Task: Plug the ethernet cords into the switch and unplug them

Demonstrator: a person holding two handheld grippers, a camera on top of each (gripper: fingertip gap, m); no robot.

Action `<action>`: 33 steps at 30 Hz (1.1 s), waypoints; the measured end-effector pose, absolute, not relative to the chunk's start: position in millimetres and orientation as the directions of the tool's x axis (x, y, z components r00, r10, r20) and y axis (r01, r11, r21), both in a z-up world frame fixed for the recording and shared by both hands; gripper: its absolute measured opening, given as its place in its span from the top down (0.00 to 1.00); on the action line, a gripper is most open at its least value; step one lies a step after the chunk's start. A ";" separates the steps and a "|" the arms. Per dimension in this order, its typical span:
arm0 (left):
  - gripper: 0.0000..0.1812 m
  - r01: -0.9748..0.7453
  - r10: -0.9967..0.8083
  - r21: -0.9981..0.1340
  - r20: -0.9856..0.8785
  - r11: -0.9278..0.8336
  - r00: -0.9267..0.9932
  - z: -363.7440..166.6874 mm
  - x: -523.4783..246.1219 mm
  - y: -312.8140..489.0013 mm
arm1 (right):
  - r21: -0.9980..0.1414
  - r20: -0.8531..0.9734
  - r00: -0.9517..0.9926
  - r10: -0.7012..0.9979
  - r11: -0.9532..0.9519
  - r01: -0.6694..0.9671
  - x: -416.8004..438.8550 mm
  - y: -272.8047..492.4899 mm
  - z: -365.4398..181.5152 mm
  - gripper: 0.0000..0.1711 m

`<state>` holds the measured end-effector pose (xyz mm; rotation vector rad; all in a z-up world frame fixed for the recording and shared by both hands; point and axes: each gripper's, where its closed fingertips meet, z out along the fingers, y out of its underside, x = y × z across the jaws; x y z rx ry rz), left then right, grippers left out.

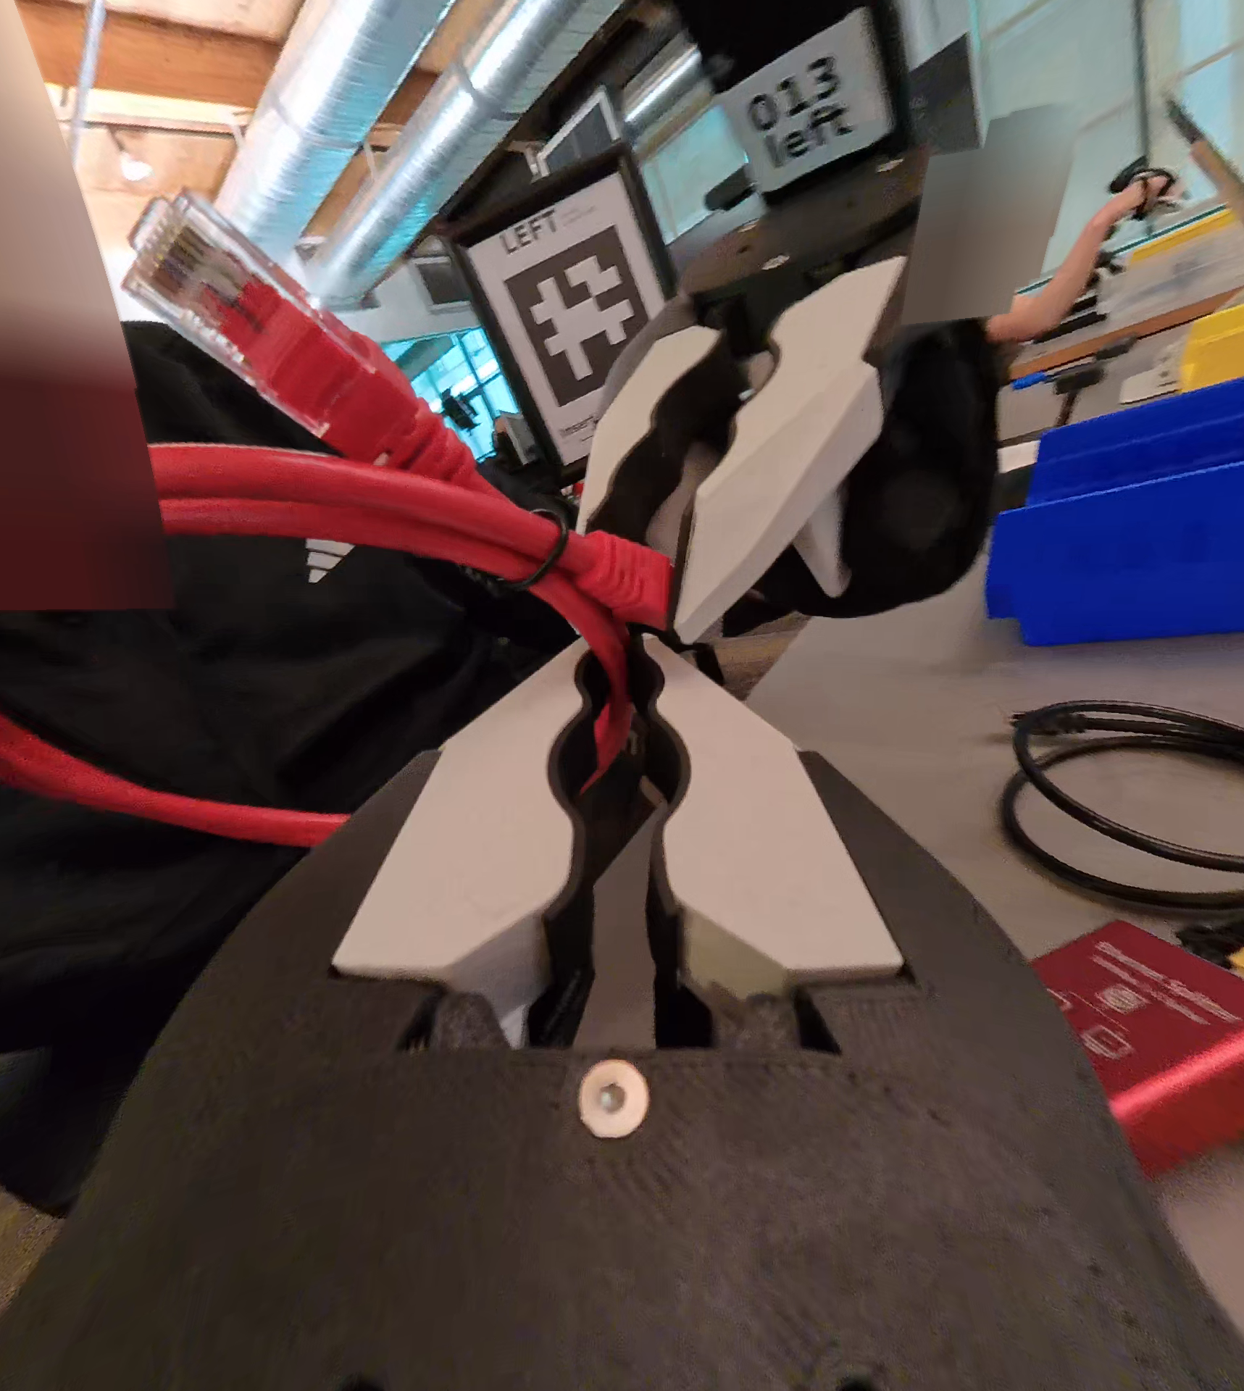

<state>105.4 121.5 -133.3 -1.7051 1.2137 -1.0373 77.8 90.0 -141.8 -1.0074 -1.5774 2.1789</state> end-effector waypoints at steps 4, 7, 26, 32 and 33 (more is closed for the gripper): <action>0.91 -0.250 -0.956 -0.923 0.280 -0.293 0.088 -129.7 109.6 106.0 | -0.908 -0.373 -0.789 0.488 -0.365 0.204 86.3 74.3 -139.8 0.98; 0.93 -0.176 -0.950 -0.938 0.310 -0.298 -0.043 -118.9 112.9 87.0 | -0.920 -0.334 -0.861 0.383 -0.332 0.209 102.1 56.9 -137.0 0.98; 0.93 -0.093 -0.766 -0.869 0.371 -0.485 0.526 -145.0 36.2 164.2 | -0.999 0.053 0.004 0.999 0.053 -0.010 118.7 207.7 -105.2 0.83; 0.93 -0.235 -0.740 -0.824 0.291 -0.516 0.606 -161.8 39.0 168.1 | -0.765 0.620 0.097 0.778 0.573 0.295 97.1 172.2 -111.6 0.80; 0.93 -0.254 -0.744 -0.815 0.288 -0.521 0.603 -163.5 43.4 166.6 | -0.708 0.672 0.082 0.736 0.606 0.362 88.7 172.2 -123.1 0.80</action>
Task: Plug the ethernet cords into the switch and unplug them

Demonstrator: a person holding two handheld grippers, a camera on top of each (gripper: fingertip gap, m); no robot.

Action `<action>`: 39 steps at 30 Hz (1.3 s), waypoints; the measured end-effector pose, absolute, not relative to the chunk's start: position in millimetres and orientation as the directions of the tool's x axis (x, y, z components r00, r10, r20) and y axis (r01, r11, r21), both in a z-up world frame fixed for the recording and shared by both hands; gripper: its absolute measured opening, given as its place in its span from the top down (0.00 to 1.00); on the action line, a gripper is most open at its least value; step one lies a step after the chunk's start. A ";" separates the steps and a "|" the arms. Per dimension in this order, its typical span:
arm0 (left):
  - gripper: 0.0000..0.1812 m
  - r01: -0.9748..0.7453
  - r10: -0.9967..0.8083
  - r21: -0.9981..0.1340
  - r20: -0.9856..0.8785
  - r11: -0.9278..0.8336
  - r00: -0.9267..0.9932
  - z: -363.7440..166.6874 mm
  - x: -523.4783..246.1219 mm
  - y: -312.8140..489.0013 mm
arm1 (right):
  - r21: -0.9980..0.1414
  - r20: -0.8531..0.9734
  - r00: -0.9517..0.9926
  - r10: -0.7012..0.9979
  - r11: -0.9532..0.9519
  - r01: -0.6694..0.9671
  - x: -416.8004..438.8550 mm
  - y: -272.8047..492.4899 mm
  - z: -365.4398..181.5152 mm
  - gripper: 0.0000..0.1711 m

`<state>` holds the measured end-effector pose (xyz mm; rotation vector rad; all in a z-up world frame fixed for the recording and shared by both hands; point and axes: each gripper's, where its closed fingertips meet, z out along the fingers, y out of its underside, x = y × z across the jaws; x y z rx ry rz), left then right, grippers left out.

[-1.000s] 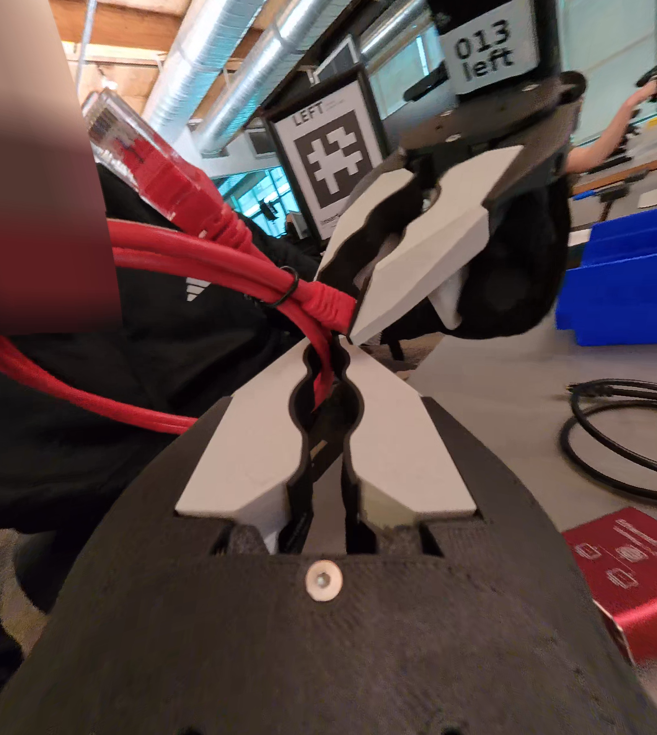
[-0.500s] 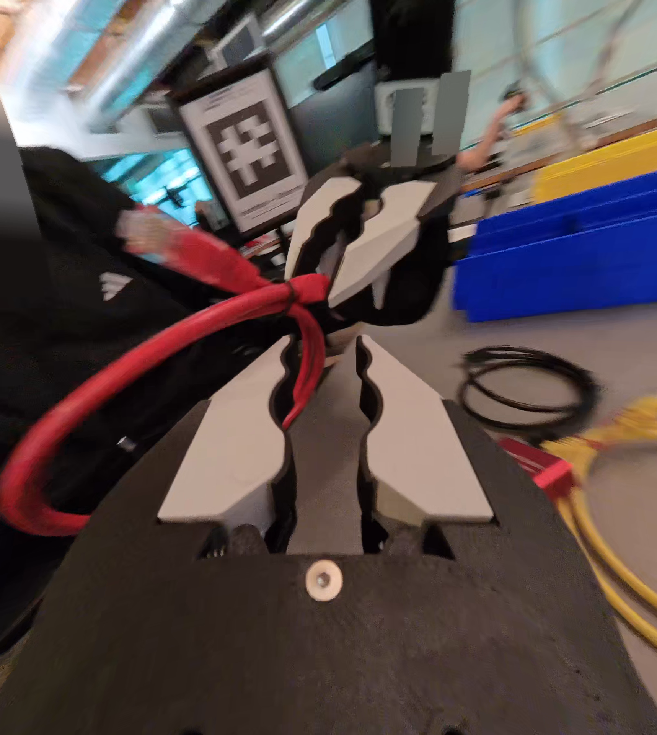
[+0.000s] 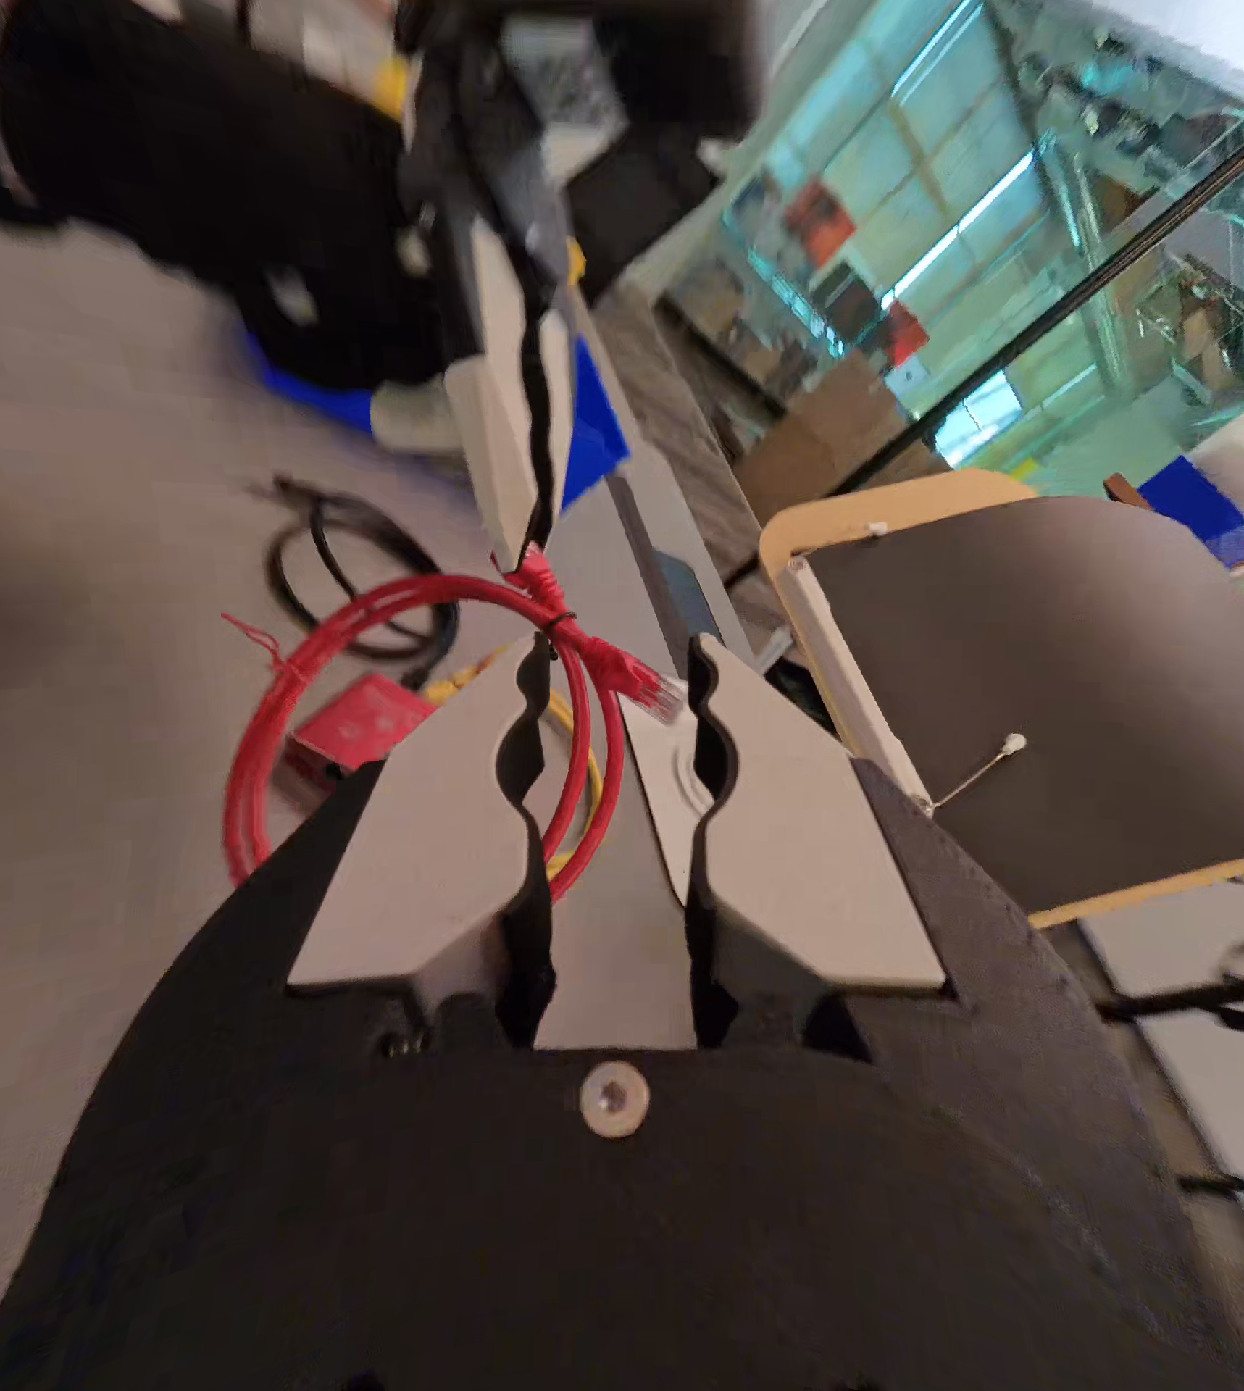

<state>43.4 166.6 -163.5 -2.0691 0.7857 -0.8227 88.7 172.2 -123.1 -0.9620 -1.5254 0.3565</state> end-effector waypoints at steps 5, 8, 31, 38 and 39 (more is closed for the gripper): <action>0.93 -0.327 -0.759 -0.788 0.253 -0.521 0.600 -169.2 64.7 160.3 | -0.429 0.839 0.030 0.543 0.627 0.650 66.9 197.6 -175.2 0.82; 0.93 -0.341 -0.746 -0.779 0.229 -0.526 0.626 -172.9 64.3 161.6 | -0.389 0.853 0.012 0.521 0.622 0.680 67.3 205.4 -185.8 0.87; 0.94 -0.264 -0.723 -0.822 0.236 -0.505 0.649 -143.0 23.3 133.7 | -0.486 0.782 0.092 0.617 0.511 0.709 96.3 246.1 -201.7 0.90; 0.94 -0.212 -0.697 -0.824 0.274 -0.525 0.663 -147.5 12.1 127.9 | -0.530 0.652 0.022 0.758 0.435 0.727 103.9 246.9 -231.0 0.89; 0.94 -0.208 -0.698 -0.817 0.294 -0.538 0.653 -149.4 14.0 127.5 | -0.537 0.612 -0.014 0.791 0.428 0.727 103.9 240.5 -237.7 0.86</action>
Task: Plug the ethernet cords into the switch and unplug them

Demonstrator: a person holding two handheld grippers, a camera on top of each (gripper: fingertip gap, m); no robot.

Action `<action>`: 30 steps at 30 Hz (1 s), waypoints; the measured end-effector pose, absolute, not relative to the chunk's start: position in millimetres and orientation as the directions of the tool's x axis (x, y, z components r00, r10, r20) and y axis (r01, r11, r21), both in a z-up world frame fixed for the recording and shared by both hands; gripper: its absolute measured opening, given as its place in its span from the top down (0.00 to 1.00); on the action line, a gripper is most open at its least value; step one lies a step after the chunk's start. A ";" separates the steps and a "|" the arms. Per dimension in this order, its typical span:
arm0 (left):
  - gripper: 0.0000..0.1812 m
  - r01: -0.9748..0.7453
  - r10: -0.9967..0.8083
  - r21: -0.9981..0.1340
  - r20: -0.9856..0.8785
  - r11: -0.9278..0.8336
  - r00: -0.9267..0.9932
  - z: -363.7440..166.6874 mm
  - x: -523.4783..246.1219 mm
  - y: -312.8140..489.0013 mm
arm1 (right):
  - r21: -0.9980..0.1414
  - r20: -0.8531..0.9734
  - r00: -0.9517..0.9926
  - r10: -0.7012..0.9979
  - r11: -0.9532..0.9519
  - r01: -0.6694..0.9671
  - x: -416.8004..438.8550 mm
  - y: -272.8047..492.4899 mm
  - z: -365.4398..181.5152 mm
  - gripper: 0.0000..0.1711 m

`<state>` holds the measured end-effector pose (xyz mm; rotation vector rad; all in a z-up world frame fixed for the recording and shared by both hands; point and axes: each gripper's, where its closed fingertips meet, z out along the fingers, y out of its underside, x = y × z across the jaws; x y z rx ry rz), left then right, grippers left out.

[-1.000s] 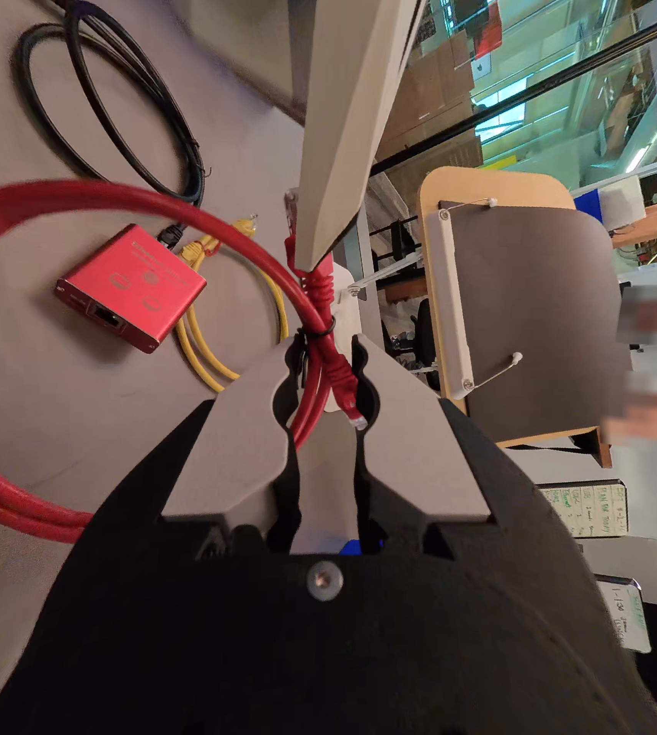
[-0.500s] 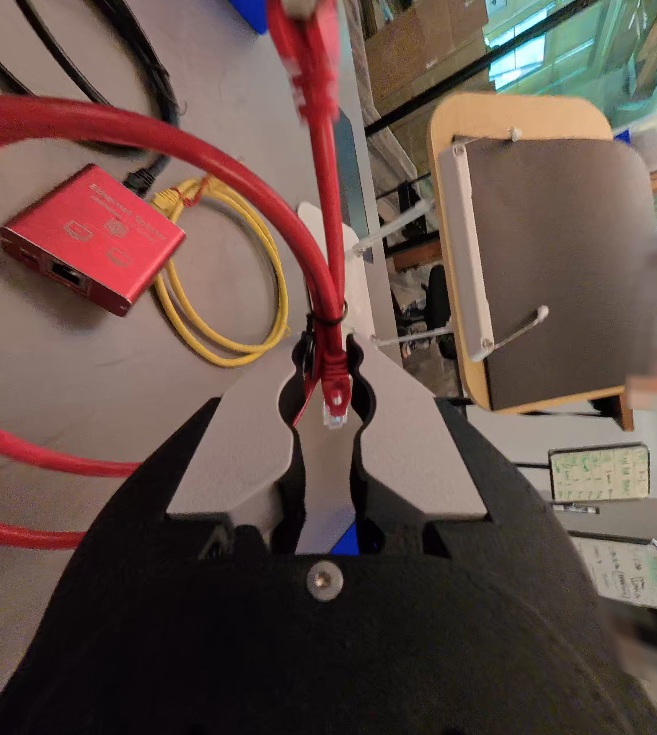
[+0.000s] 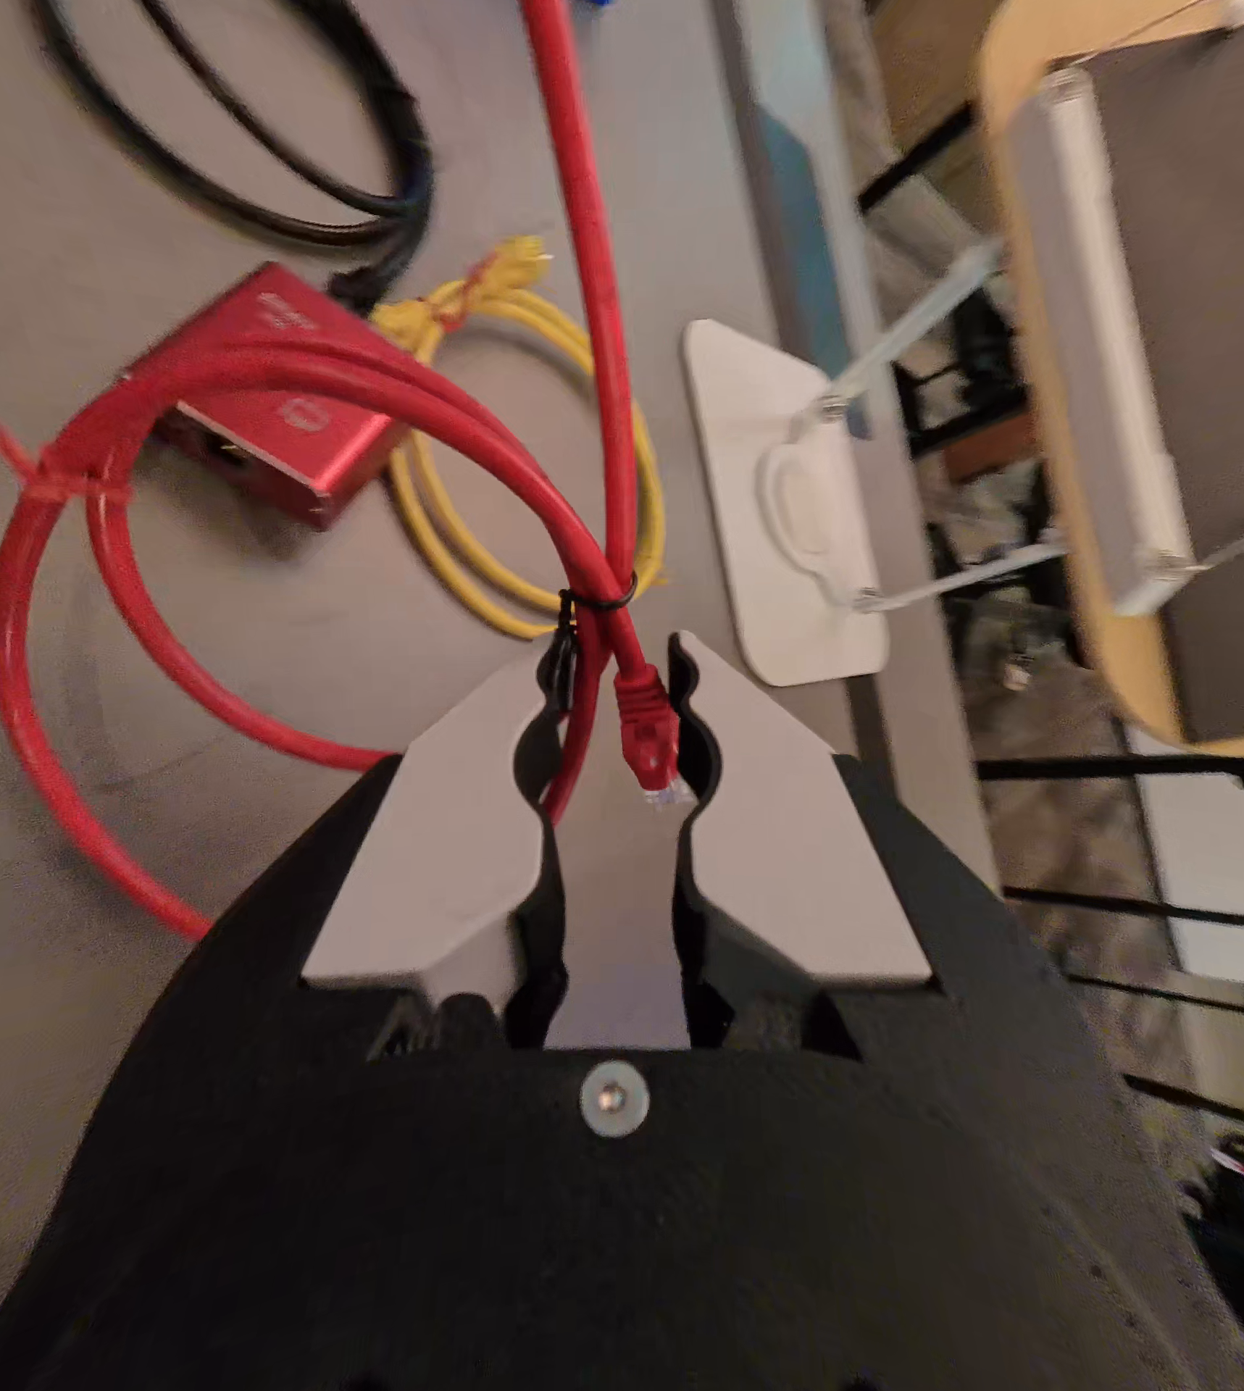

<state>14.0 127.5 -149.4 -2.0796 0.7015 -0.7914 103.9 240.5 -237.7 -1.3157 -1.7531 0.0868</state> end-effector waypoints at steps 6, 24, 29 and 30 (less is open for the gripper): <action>0.94 -0.191 -0.726 -0.836 0.305 -0.514 0.617 -149.2 14.0 133.7 | -0.740 0.373 -0.090 0.923 0.354 0.572 117.5 201.0 -207.9 0.74; 0.94 -0.187 -0.680 -0.654 0.697 -0.733 0.226 -154.5 46.3 107.9 | -0.494 0.841 -0.098 0.533 0.828 0.265 54.3 113.1 -148.8 0.84; 0.93 -0.239 -0.701 -0.666 0.705 -0.707 0.110 -148.9 53.3 93.6 | -0.422 0.884 -0.106 0.456 0.874 0.241 48.7 100.4 -150.1 0.91; 0.93 -0.244 -0.707 -0.672 0.702 -0.699 0.091 -146.5 53.8 91.7 | -0.413 0.890 -0.106 0.444 0.881 0.230 49.2 97.6 -148.7 0.93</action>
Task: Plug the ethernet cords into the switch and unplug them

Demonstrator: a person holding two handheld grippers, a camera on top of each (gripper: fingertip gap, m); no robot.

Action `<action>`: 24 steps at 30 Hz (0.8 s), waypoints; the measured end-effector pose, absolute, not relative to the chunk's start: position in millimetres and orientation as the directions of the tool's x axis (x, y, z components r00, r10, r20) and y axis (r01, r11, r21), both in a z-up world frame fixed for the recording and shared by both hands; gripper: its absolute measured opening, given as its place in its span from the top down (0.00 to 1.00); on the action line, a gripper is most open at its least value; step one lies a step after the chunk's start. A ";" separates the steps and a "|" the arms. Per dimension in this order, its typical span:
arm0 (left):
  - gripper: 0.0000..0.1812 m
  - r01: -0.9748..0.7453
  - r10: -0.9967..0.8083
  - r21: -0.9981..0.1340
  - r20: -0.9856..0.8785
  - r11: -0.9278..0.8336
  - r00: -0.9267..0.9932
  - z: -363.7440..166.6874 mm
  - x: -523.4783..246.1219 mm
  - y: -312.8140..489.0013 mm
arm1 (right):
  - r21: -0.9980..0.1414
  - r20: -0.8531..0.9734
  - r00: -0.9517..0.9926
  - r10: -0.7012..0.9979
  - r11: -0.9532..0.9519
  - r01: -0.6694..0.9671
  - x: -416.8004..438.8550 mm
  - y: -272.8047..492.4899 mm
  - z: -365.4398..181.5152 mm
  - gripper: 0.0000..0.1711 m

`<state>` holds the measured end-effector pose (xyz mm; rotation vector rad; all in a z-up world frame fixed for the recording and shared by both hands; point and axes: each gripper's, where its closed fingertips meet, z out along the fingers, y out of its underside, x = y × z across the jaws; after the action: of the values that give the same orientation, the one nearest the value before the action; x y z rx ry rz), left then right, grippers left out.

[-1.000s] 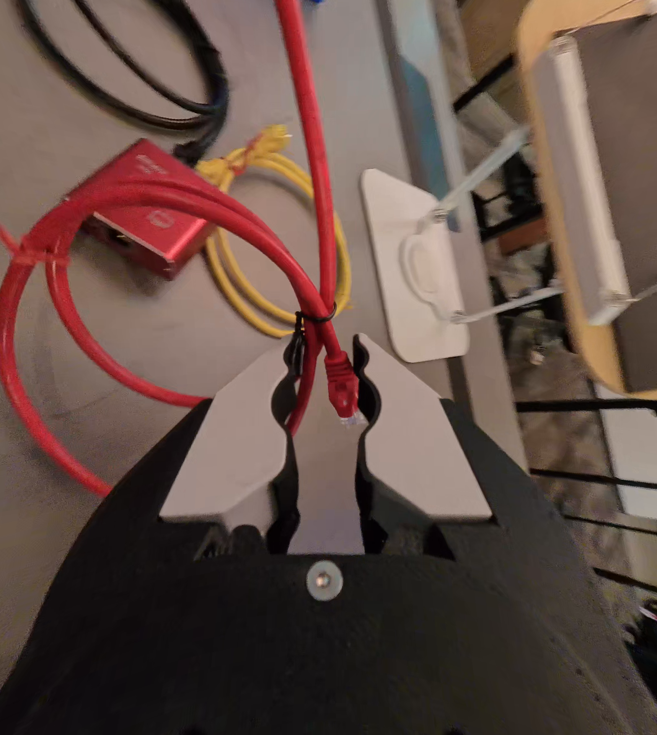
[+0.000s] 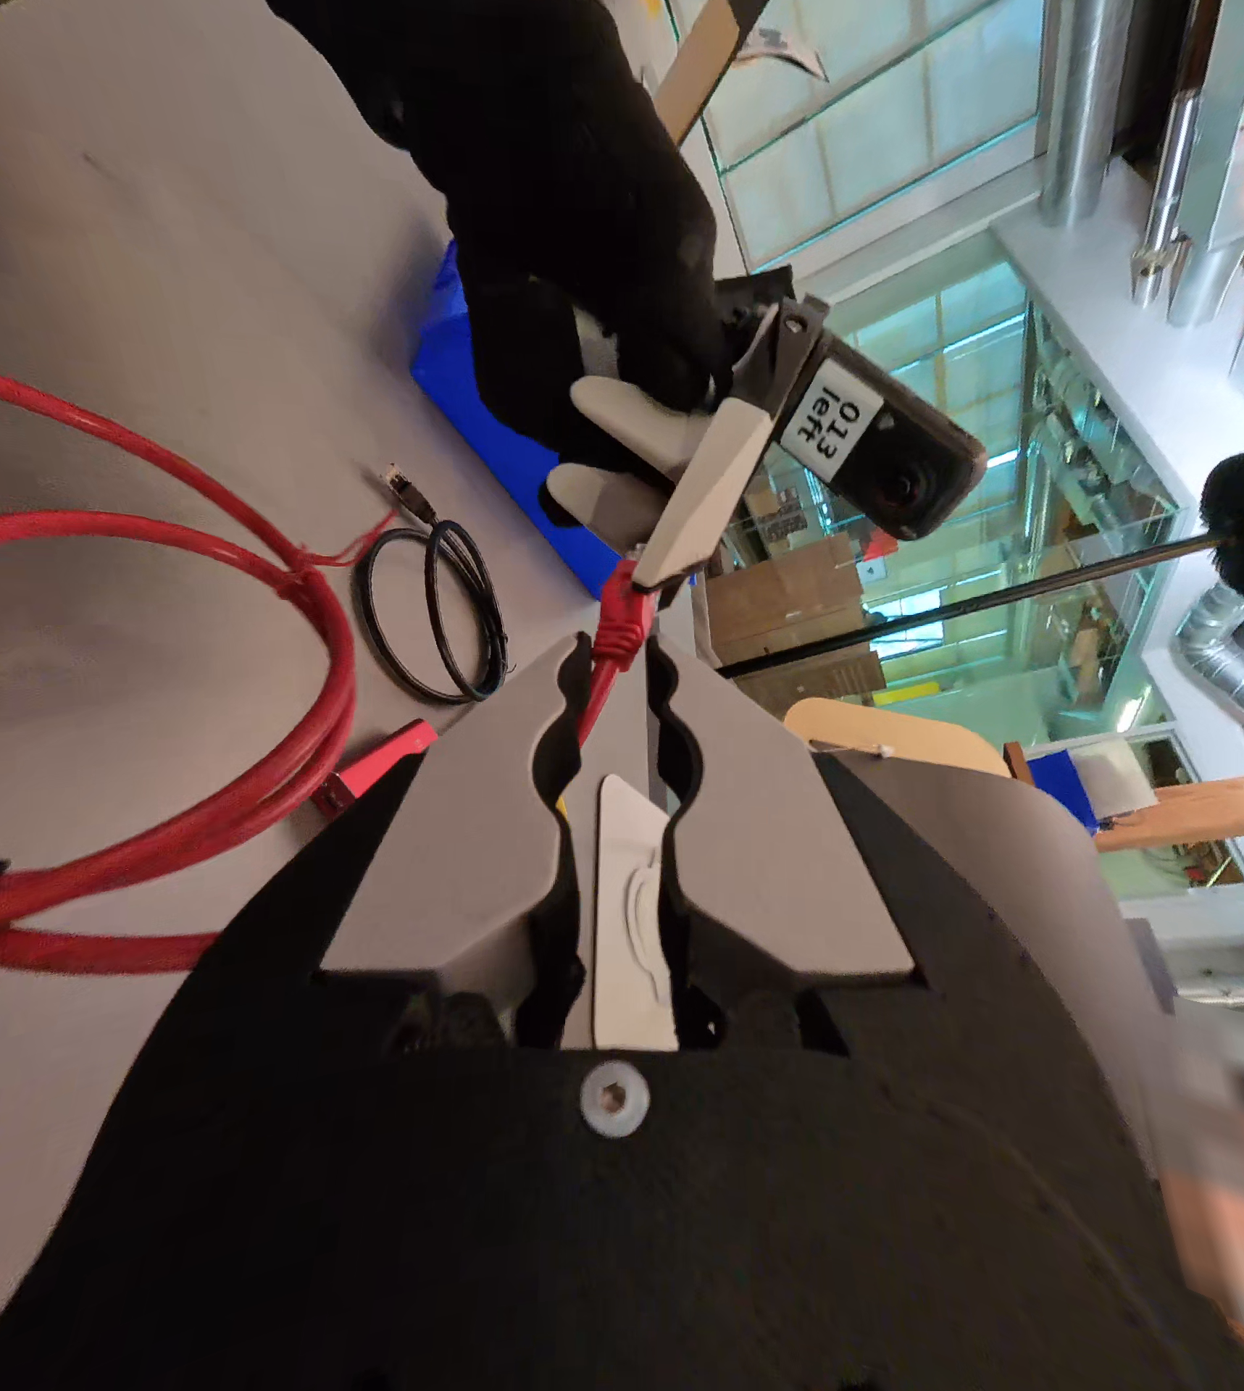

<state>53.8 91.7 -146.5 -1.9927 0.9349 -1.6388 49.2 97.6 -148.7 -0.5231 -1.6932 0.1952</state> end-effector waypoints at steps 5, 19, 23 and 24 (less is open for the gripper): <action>0.93 -0.252 -0.710 -0.691 0.704 -0.677 -0.024 -136.8 58.2 80.0 | -0.430 0.889 -0.094 0.449 0.887 0.170 49.7 82.5 -138.6 0.92; 0.90 -0.074 -0.726 -0.724 0.688 -0.685 -0.008 -134.8 58.8 95.9 | -0.677 0.721 -0.046 0.692 0.716 0.171 49.1 93.2 -132.8 0.94; 0.89 -0.076 -0.812 -0.812 0.567 -0.579 0.134 -132.9 53.7 102.6 | -0.852 0.512 -0.088 0.855 0.518 0.078 57.4 105.5 -128.2 1.00; 0.98 -0.073 -0.819 -0.818 0.559 -0.570 0.130 -129.9 55.2 100.4 | -0.863 0.491 -0.091 0.866 0.498 0.081 59.0 109.7 -129.5 1.00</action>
<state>55.2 100.4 -129.9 -1.7740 0.8627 -1.4975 59.0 109.7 -129.5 -0.8520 -1.5334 0.8117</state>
